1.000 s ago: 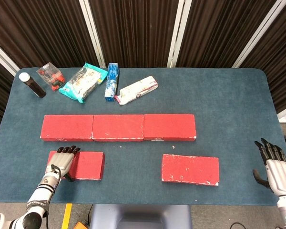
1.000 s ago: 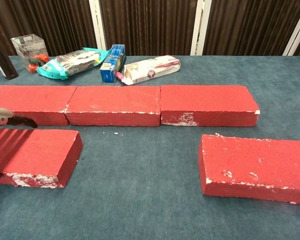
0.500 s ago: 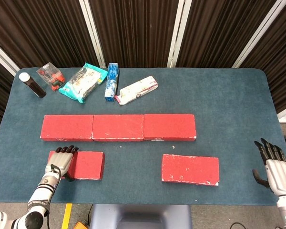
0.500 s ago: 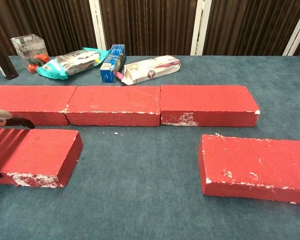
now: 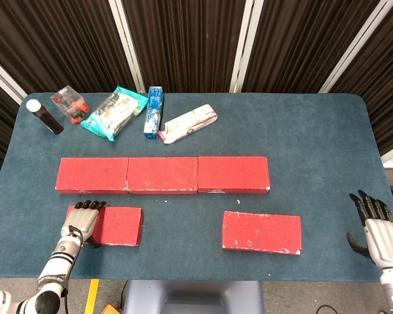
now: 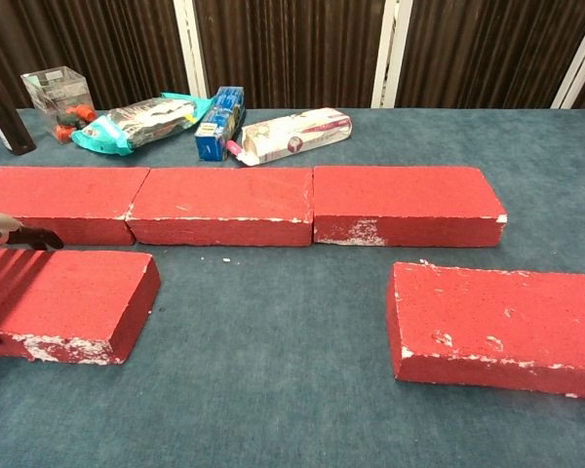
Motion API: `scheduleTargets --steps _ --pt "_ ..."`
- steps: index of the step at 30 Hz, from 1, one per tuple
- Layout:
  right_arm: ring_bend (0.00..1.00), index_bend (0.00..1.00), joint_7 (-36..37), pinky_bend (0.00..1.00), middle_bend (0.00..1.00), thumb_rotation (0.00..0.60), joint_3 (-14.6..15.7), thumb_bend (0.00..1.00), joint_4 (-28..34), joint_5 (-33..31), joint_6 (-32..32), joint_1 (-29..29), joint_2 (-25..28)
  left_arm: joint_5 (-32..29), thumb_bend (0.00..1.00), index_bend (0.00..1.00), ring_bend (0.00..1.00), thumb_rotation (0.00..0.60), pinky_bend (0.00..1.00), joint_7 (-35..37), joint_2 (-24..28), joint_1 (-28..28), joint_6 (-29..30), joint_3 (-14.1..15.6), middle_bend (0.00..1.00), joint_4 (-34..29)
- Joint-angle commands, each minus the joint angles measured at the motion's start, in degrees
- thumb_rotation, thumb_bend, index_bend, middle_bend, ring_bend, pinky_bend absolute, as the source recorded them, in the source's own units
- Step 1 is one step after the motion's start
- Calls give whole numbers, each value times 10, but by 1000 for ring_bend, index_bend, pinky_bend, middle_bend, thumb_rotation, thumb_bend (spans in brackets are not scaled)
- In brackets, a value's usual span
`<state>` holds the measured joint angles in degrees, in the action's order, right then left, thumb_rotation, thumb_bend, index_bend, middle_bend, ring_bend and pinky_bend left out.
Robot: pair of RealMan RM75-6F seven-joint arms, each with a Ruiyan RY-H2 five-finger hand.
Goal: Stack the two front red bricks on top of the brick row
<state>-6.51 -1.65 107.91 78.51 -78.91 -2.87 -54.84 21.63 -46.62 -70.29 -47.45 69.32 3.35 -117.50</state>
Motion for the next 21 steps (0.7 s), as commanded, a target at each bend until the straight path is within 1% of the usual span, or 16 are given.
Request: scheduleTargets --steps 1,7,9,11,13,21 --pt "0 80 0 0 0 600 0 467 0 0 0 0 0 0 0 0 0 600 101 0 0 0 0 0 89 0" --pt "0 80 -2 0 0 600 1 467 1 0 1 -1 0 3 0 4 0 600 109 -3 2 1 4 0 124 -2" --pt "0 80 -1 0 0 600 1 468 1 -1 2 -1 1 2 0 22 0 600 112 -4 2 2 5 1 134 -2" --pt "0 80 0 0 0 600 1 468 1 0 3 -1 2 1 79 45 0 600 114 -5 3 2 7 1 141 -3" --pt "0 80 1 0 0 600 2 467 1 0 3 -1 2 2 186 73 0 600 116 -4 5 4 9 2 145 -3" --pt "0 82 1 0 0 600 2 467 2 0 5 -2 3 2 190 127 0 600 121 -5 10 7 10 3 147 -1"
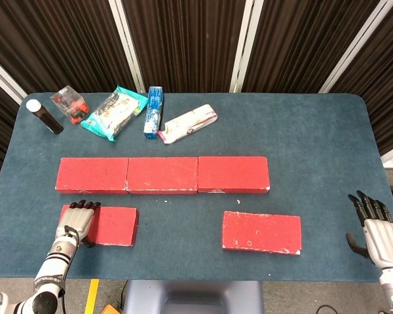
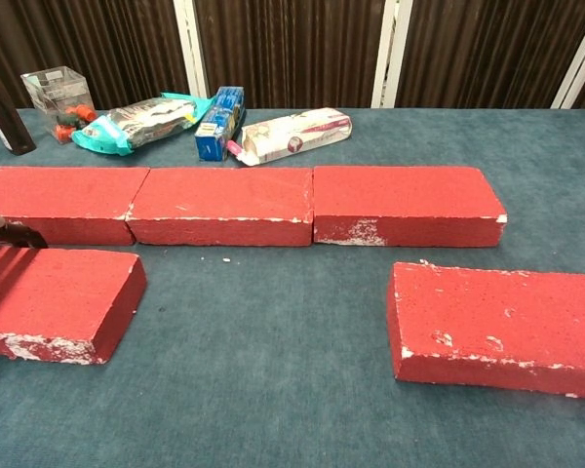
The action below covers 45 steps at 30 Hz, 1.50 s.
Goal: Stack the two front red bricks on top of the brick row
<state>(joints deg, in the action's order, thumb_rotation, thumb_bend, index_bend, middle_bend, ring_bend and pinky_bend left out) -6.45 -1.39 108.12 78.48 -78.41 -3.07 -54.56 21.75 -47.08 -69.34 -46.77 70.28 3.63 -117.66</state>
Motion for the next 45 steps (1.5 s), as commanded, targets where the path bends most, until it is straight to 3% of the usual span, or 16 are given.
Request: scheduleTargets --steps 1,9,16,21,24,28,33,36,40,45 --pt "0 84 1 0 0 600 0 467 0 0 -1 0 0 1 190 136 0 600 121 0 1 1 1 0 147 0" --pt "0 88 4 0 0 600 0 467 0 0 1 0 2 18 226 145 0 600 123 -4 26 4 21 -1 145 -32" --pt "0 88 9 0 0 600 2 467 0 1 4 -1 6 10 226 106 0 600 120 -28 98 -14 52 -20 134 -127" --pt "0 88 11 0 0 600 3 467 0 1 10 -3 8 -64 225 81 0 600 118 -48 147 -70 16 -67 132 -167" --pt "0 88 12 0 0 600 3 467 -1 0 12 -4 9 -161 226 71 0 600 117 -81 156 -137 6 -112 127 -171" --pt "0 87 9 0 0 600 4 467 -1 0 14 -6 8 -310 228 61 0 600 116 -123 131 -227 -5 -163 124 -128" --pt "0 82 10 0 0 600 2 467 -3 -2 13 -6 7 -466 224 58 0 600 113 -200 60 -331 31 -202 124 -14" --pt "0 83 13 0 0 600 1 467 -2 0 9 -5 7 -512 226 58 0 600 111 -233 19 -368 46 -225 124 50" --pt "0 82 11 0 0 600 1 467 -4 0 9 -5 5 -550 226 57 0 600 109 -259 -12 -382 23 -253 123 111" --pt "0 83 4 0 0 600 0 467 -5 -7 10 -6 2 -557 226 55 0 600 108 -274 -25 -388 17 -264 120 147"
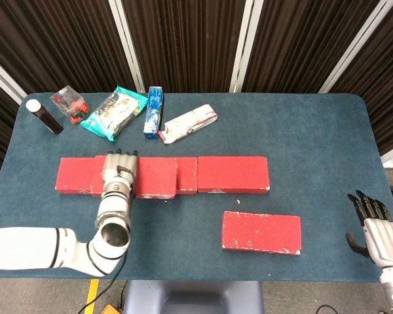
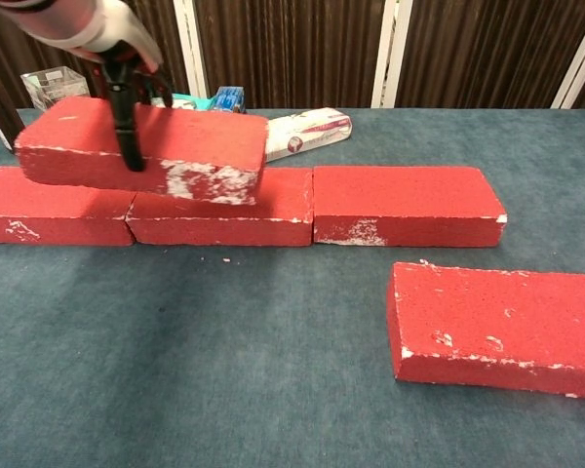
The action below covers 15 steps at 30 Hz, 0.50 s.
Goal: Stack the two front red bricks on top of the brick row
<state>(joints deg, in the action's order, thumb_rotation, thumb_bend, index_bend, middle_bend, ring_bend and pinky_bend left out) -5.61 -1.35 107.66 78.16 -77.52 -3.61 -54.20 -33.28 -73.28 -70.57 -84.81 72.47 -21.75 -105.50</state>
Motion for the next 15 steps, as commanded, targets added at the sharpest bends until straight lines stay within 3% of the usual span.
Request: scheduleTargets --steps 1,6,15 --pt "0 83 -7 0 0 600 -1 467 0 -5 2 -1 -2 -7 226 53 0 600 108 -17 -19 -9 -9 -14 119 42" --pt "0 82 -22 0 0 600 -5 467 1 -17 -1 -2 -9 -20 225 49 0 600 108 -50 -41 1 -42 -23 117 126" --pt "0 83 -36 0 0 600 -4 467 4 -23 6 -6 -13 -6 226 38 0 600 109 -73 -58 26 -60 -28 111 162"
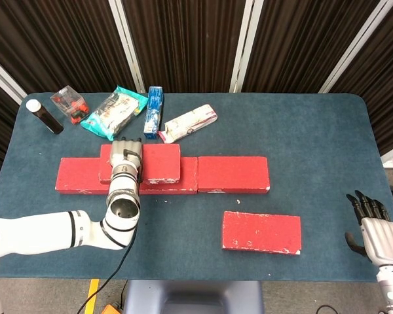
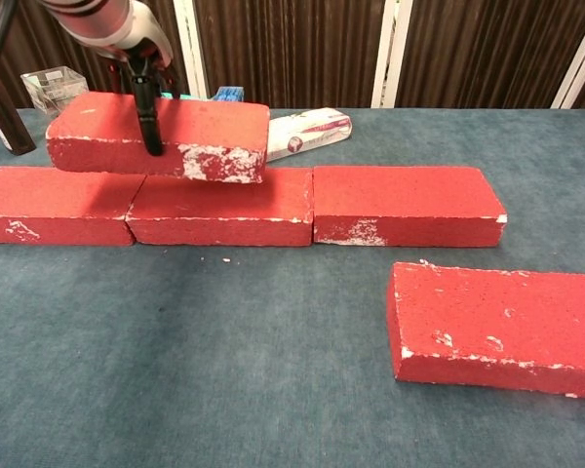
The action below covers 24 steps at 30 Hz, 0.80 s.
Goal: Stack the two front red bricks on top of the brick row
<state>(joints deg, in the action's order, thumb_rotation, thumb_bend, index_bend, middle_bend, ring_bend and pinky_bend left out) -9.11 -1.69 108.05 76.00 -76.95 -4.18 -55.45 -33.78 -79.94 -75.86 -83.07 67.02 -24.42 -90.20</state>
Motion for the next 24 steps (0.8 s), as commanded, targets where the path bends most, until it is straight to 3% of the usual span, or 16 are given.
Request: scheduleTargets --steps 1,12,24 --pt "0 83 -1 0 0 600 -1 467 -1 -3 0 -1 0 -3 226 36 0 600 109 -10 -6 13 -9 -2 110 13" --pt "0 83 -10 0 0 600 -2 467 0 -11 3 -3 -4 9 226 33 0 600 107 -29 -19 49 -38 -2 107 41" --pt "0 83 -23 0 0 600 -3 467 1 -21 6 -7 -10 20 226 16 0 600 103 -38 -15 71 -48 -6 95 27"
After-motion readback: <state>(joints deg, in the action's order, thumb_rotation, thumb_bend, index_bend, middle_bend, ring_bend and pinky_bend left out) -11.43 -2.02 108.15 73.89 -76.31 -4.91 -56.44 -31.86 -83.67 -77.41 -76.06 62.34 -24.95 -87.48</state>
